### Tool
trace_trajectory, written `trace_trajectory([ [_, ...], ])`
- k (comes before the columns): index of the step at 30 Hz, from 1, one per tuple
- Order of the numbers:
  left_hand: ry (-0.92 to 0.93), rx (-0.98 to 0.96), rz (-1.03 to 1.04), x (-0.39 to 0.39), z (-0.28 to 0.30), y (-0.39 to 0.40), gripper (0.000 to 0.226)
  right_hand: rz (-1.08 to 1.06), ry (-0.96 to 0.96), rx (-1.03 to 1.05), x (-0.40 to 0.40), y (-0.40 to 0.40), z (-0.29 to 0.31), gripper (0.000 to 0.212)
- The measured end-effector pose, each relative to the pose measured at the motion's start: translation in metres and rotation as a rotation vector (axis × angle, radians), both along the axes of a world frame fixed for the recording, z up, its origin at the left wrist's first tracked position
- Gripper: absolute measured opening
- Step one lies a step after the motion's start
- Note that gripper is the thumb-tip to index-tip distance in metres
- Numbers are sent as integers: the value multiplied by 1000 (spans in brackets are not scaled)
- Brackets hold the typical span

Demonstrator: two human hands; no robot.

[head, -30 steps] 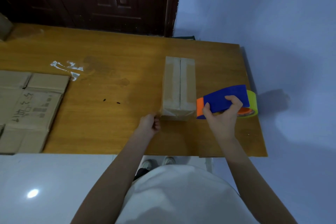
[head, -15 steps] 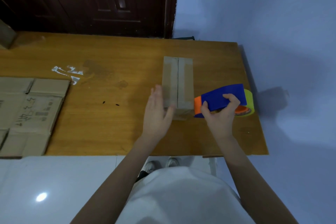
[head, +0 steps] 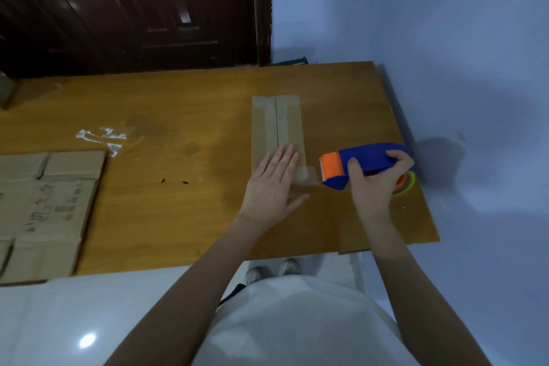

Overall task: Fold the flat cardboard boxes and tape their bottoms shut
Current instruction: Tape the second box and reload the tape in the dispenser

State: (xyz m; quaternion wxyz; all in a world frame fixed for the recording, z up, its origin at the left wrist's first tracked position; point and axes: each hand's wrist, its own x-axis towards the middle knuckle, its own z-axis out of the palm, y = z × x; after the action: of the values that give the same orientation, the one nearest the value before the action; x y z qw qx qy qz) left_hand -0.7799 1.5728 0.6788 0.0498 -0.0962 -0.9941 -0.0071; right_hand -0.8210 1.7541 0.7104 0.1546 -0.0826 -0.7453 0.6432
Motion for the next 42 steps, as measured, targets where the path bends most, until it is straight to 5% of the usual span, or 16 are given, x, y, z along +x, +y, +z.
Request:
trace_trajectory([
  [13, 53, 3, 51, -1, 4, 7, 58, 26, -32, 25, -14, 14, 12, 53],
  [25, 4, -115, 91, 1, 9, 11, 58, 348, 88, 571, -15, -3, 20, 52],
  [42, 8, -51, 67, 1, 10, 12, 56, 447, 97, 792, -22, -21, 11, 48],
])
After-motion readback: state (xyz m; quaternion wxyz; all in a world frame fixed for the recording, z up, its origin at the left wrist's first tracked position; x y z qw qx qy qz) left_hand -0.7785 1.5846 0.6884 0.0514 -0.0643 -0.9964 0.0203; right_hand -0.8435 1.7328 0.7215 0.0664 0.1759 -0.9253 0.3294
